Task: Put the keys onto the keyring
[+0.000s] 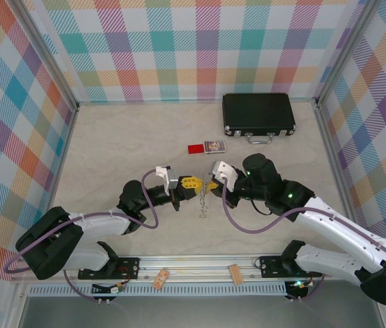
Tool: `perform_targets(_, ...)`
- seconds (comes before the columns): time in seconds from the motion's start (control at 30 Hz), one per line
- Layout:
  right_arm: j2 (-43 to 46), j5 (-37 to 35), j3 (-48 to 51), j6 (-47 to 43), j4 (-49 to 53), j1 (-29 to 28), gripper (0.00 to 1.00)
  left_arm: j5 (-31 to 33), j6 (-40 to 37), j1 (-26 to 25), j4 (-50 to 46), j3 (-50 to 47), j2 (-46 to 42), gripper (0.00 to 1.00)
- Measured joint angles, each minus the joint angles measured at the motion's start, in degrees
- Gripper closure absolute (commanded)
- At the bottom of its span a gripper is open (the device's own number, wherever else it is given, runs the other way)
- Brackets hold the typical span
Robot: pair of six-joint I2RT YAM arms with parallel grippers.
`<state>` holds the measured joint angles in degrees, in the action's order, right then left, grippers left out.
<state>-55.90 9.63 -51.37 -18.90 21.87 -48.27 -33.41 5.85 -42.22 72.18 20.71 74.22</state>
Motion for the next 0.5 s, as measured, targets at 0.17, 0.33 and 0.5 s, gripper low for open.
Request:
perform_targets(0.17, 0.02, -1.81, 0.66, -2.05, -0.55, -1.44, 1.00, 0.46, 0.44, -0.02, -0.02, 0.00, 0.00, 1.00)
perform_targets(0.33, 0.00, -5.84, 1.90, -4.35, -1.55, -4.02, 1.00, 0.44, 0.61, -0.02, -0.72, 0.00, 0.00, 1.00)
perform_targets(0.5, -0.04, -7.98, 2.16, -5.60, -1.92, -4.83, 1.00, 0.59, 0.85, -0.02, -1.14, 0.00, 0.00, 1.00)
